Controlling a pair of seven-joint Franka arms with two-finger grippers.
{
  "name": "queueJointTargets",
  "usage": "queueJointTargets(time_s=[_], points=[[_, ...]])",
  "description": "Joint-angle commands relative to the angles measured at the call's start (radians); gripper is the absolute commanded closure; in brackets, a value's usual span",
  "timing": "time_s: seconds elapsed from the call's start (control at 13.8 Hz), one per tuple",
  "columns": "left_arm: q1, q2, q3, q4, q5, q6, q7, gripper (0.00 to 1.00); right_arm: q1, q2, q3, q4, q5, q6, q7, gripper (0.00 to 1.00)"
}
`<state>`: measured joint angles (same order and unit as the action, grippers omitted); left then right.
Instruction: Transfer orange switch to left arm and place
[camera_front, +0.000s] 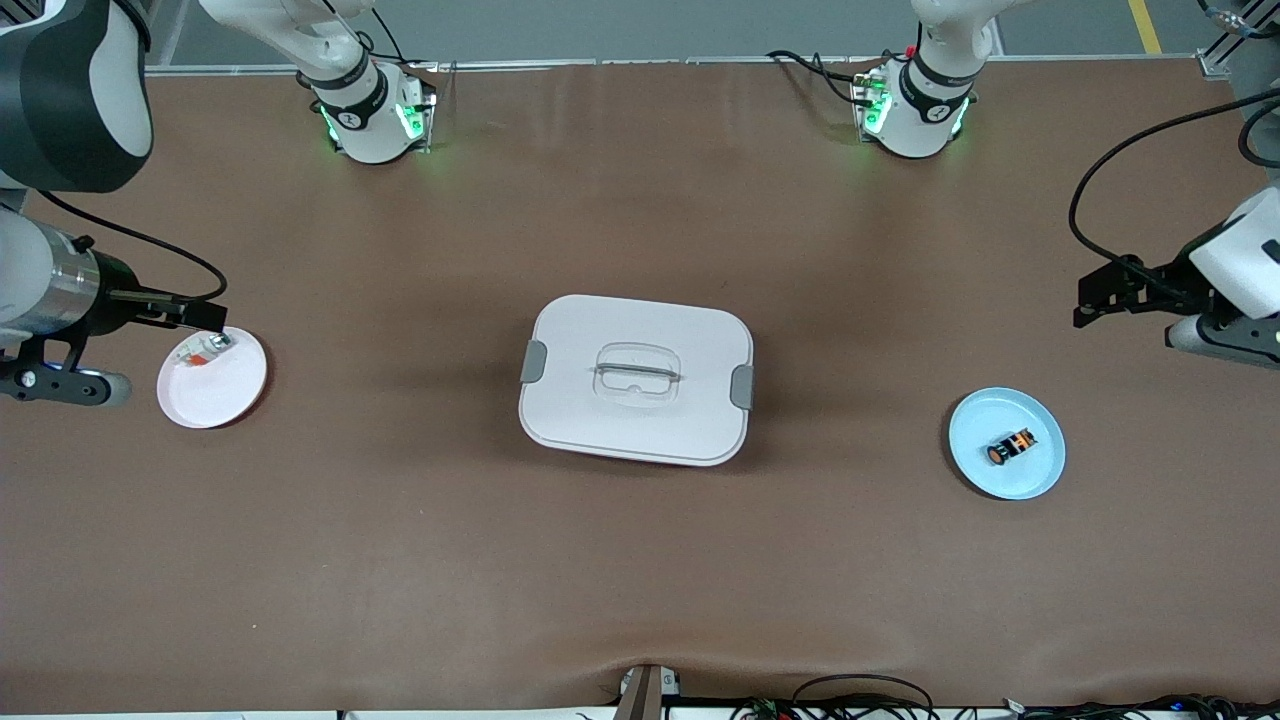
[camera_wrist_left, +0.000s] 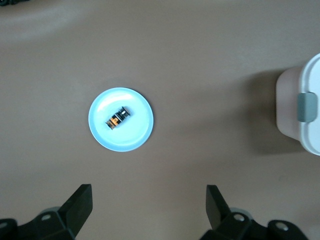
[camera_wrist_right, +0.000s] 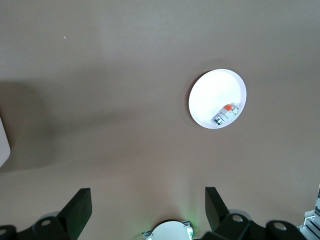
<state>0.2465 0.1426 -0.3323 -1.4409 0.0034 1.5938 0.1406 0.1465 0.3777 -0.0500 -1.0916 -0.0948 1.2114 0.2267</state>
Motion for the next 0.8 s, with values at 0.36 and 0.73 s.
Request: queueJointTargets(time_s=[0.36, 0.73], points=[[-0.357, -0.170, 0.298, -0.113, -0.002, -0.064, -0.139, 0.00, -0.096, -0.086, 0.004, -0.027, 0.108, -0.018, 0.026, 0.00], [-0.403, -0.282, 0.322, -0.242, 0.020, 0.005, -0.180, 0.00, -0.162, -0.089, 0.004, -0.082, 0.158, -0.003, 0.014, 0.00]])
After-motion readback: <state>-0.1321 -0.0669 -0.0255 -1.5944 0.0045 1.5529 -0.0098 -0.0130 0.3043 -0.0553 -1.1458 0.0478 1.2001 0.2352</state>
